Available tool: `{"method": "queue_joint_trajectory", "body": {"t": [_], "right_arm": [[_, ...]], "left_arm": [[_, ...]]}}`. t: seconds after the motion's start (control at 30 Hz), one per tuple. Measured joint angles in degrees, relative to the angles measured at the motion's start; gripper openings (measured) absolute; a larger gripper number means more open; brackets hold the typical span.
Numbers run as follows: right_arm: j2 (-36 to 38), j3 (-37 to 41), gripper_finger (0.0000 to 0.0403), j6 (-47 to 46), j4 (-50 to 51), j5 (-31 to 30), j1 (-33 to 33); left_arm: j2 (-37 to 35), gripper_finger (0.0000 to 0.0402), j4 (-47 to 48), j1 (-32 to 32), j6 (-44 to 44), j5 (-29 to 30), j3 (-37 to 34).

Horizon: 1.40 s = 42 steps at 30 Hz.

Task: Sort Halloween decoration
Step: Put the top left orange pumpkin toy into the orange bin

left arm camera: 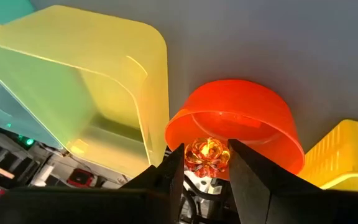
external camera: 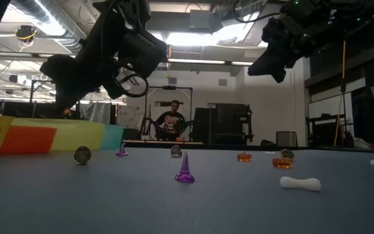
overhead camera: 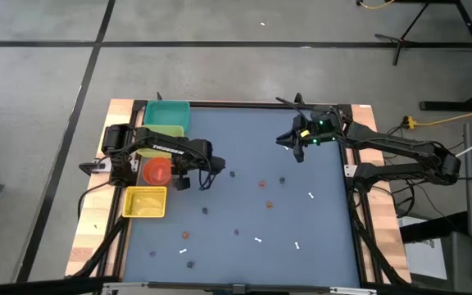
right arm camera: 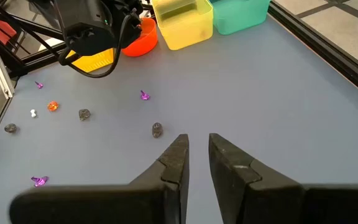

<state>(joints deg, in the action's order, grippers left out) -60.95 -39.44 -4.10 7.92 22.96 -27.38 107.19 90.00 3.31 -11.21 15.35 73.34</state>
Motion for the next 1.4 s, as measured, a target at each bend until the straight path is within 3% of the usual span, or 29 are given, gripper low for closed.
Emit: {"method": "queue_joint_trajectory", "body": {"t": [0.27,0.53,1.4], "right_arm": [[0.00,0.00,0.0060,0.00,-0.02,0.00,0.00],[0.00,0.00,0.0060,0.09,-0.09,0.00,-0.02],[0.00,0.00,0.0060,0.13,-0.07,0.00,-0.01]], "left_arm": [[0.00,0.0096,0.01,-1.44,-0.91,-4.57,-3.20],[0.01,0.0096,0.01,-2.75,-0.93,0.23,-4.63],[0.01,0.0096,-0.01,-2.42,-3.88,0.22,-4.65]]}}
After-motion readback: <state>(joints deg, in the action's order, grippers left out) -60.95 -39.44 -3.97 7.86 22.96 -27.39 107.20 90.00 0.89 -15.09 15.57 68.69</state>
